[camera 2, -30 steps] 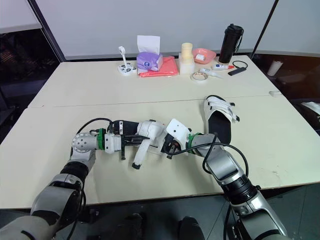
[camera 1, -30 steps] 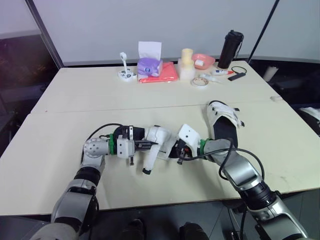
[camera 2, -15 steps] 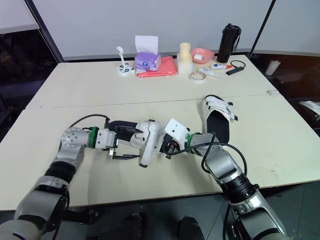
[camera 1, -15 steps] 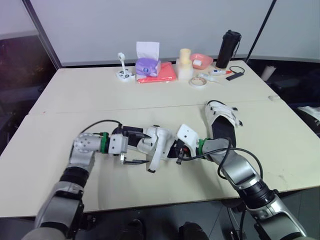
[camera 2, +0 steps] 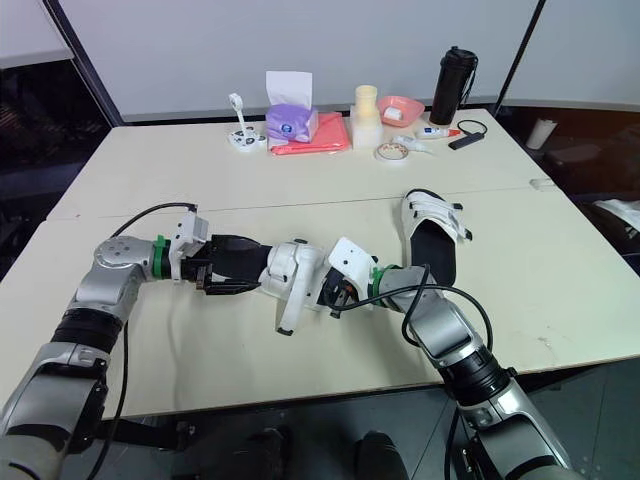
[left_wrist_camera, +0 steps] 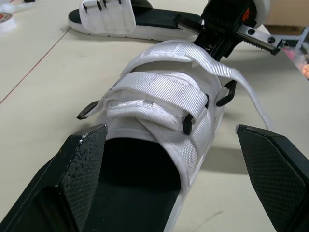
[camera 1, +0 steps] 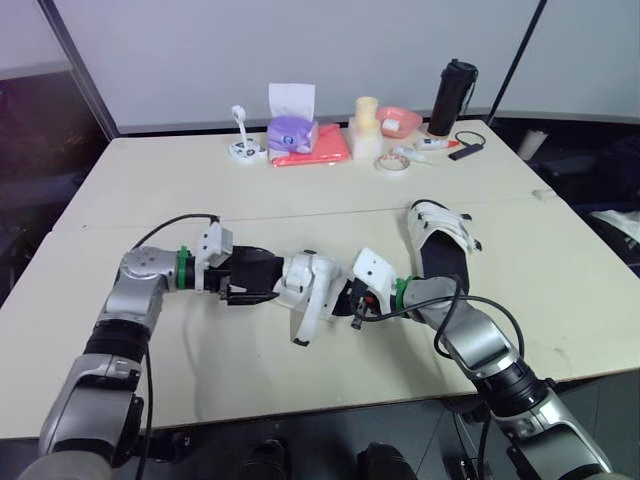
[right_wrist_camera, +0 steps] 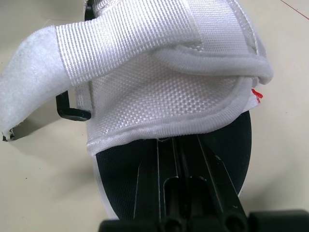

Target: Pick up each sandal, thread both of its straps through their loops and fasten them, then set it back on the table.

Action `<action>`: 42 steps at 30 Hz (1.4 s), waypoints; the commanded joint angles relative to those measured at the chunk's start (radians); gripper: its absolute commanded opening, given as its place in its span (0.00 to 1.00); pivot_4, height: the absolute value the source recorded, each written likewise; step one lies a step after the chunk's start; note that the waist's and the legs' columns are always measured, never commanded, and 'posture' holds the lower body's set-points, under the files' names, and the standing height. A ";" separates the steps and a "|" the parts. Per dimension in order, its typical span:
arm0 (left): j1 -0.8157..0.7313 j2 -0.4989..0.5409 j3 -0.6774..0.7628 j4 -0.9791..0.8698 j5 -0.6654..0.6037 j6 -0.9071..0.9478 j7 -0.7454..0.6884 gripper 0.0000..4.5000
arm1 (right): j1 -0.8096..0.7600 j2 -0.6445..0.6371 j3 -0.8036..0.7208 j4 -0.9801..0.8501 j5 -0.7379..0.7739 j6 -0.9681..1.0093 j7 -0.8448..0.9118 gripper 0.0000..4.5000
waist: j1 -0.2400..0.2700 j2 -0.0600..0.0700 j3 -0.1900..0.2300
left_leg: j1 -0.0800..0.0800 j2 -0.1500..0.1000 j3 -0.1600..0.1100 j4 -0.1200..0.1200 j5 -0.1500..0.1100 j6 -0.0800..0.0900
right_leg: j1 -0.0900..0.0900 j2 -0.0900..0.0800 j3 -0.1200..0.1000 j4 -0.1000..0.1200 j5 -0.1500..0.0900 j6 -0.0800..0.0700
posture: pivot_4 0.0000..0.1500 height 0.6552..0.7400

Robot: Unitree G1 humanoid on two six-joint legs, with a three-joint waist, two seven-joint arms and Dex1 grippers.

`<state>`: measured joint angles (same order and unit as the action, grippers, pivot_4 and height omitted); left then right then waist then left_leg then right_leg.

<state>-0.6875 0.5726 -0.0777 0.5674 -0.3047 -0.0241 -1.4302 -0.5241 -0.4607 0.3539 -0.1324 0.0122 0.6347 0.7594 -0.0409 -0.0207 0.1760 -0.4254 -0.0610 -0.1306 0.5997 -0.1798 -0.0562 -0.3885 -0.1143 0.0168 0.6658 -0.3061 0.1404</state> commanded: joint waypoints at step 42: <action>0.035 0.141 -0.037 -0.219 -0.057 0.523 -0.162 0.98 | -0.020 -0.024 -0.006 0.000 -0.004 0.010 0.020 0.00 | -0.001 0.000 0.000 | 0.000 0.000 0.000 -0.001 0.000 0.000 | 0.000 0.000 0.001 0.000 0.000 0.000 | 1.00 1.00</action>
<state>-0.6239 0.6948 -0.1442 0.3717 -0.3321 0.4694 -1.5760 -0.5409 -0.4727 0.3534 -0.1236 0.0136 0.6409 0.7782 -0.0417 -0.0204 0.1760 -0.4254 -0.0608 -0.1303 0.5992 -0.1798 -0.0562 -0.3889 -0.1144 0.0173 0.6653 -0.3062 0.1402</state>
